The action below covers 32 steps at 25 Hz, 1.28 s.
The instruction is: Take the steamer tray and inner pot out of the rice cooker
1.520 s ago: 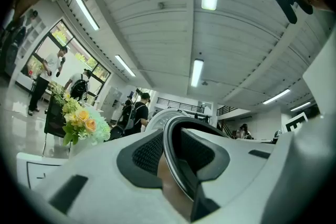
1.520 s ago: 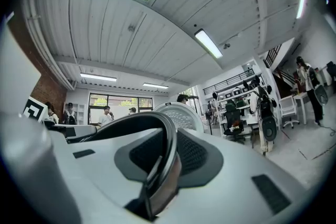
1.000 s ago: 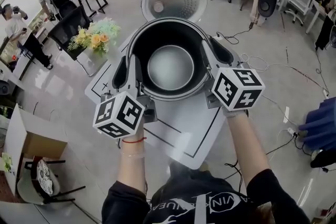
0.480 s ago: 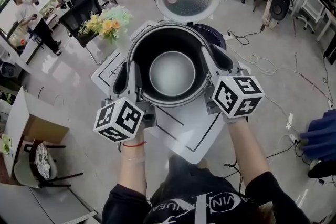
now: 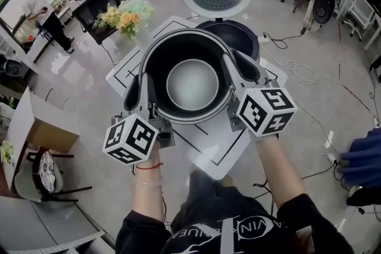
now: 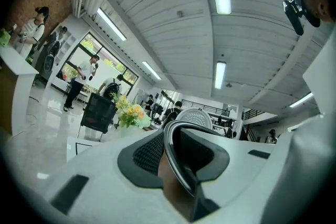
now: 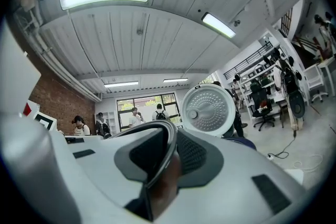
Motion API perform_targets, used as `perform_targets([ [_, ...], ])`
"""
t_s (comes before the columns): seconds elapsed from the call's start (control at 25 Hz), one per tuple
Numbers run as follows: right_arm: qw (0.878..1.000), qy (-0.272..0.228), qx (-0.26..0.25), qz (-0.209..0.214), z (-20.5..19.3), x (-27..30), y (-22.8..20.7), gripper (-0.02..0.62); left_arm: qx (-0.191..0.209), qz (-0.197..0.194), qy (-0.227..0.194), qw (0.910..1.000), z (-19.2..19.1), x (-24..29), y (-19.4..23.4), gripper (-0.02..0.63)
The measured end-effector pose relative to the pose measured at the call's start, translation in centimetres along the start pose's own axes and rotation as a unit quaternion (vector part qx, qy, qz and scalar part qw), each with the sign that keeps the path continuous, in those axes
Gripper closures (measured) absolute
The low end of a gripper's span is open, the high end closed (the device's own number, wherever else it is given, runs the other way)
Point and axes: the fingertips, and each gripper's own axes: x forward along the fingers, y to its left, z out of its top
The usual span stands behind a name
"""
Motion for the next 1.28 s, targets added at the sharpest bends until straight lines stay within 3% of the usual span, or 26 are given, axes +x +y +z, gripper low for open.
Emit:
perform_targets([
  [0.48, 0.999, 0.024, 0.028, 0.028, -2.6, -1.6, 1.1, 0.512, -0.011, 0.028, 0.013, 0.9995, -1.5, -3.3, 0.8, 0.520],
  [1.28, 0.992, 0.110, 0.059, -0.001, -12.6, -4.6, -1.3, 0.512, -0.023, 0.061, 0.105, 0.9923, -11.3, -5.0, 3.8, 0.531],
])
